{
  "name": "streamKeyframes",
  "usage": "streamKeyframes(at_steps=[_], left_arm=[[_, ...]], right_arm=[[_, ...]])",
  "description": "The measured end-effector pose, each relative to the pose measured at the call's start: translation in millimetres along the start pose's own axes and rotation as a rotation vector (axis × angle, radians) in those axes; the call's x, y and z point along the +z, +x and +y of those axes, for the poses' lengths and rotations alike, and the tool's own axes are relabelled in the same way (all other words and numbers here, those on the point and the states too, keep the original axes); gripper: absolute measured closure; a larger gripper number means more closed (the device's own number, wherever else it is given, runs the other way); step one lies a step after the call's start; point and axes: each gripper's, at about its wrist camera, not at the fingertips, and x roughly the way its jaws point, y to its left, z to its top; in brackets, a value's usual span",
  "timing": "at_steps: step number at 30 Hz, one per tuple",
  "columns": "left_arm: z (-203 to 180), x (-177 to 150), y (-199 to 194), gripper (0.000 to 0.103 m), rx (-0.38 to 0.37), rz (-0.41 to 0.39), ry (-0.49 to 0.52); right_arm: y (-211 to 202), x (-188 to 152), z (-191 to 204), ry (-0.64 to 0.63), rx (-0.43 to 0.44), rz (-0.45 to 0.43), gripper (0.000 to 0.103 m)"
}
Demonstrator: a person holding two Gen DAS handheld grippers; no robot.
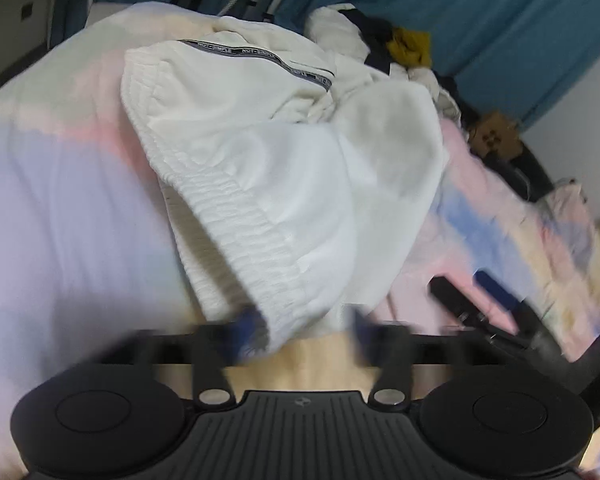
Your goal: Fold clothes
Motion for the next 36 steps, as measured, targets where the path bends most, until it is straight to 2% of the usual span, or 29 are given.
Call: streamKeyframes(at_steps=[2, 9, 12, 15, 18, 20, 21, 22, 26, 27, 28, 29, 30, 32, 36], left_arm=[[2, -2, 0, 0.017, 0.016, 0.008, -0.015], [74, 64, 12, 0.018, -0.057, -0.125, -0.475], [104, 100, 27, 0.028, -0.047, -0.189, -0.564], [131, 129, 41, 0.028, -0.060, -0.228, -0.591], [146, 144, 64, 0.035, -0.138, -0.212, -0.607], [142, 153, 77, 0.040, -0.135, -0.197, -0.552], [136, 159, 88, 0.045, -0.109, -0.193, -0.504], [130, 165, 99, 0.045, -0.080, -0.189, -0.454], [118, 183, 121, 0.045, -0.080, -0.192, -0.414], [116, 188, 124, 0.051, -0.066, -0.197, -0.409], [115, 192, 126, 0.064, -0.052, -0.202, -0.401], [113, 196, 128, 0.073, -0.037, -0.207, -0.394], [112, 200, 130, 0.091, -0.022, -0.212, -0.387], [110, 209, 123, 0.093, -0.006, -0.243, -0.387], [109, 235, 85, 0.093, 0.002, -0.368, -0.421]], right_arm=[[1, -1, -4, 0.025, 0.002, 0.013, 0.000], [7, -3, -18, 0.122, -0.008, 0.031, 0.000], [8, -4, -15, 0.109, -0.035, 0.020, 0.000], [5, -3, -10, 0.074, -0.043, -0.007, 0.000], [3, -1, -7, 0.056, -0.034, -0.023, 0.000], [2, 0, -6, 0.054, -0.026, -0.026, 0.000], [3, 0, -6, 0.053, -0.020, -0.027, 0.000], [3, 1, -5, 0.049, -0.015, -0.028, 0.000], [5, 0, -2, 0.027, -0.006, -0.030, 0.000], [5, -1, -1, 0.026, -0.007, -0.028, 0.000], [6, -2, -1, 0.029, -0.009, -0.024, 0.000], [6, -3, -2, 0.032, -0.011, -0.020, 0.000], [7, -3, -2, 0.034, -0.012, -0.016, 0.000], [8, -5, -4, 0.036, -0.021, -0.015, 0.000], [12, -3, -6, 0.038, -0.038, -0.015, 0.000]])
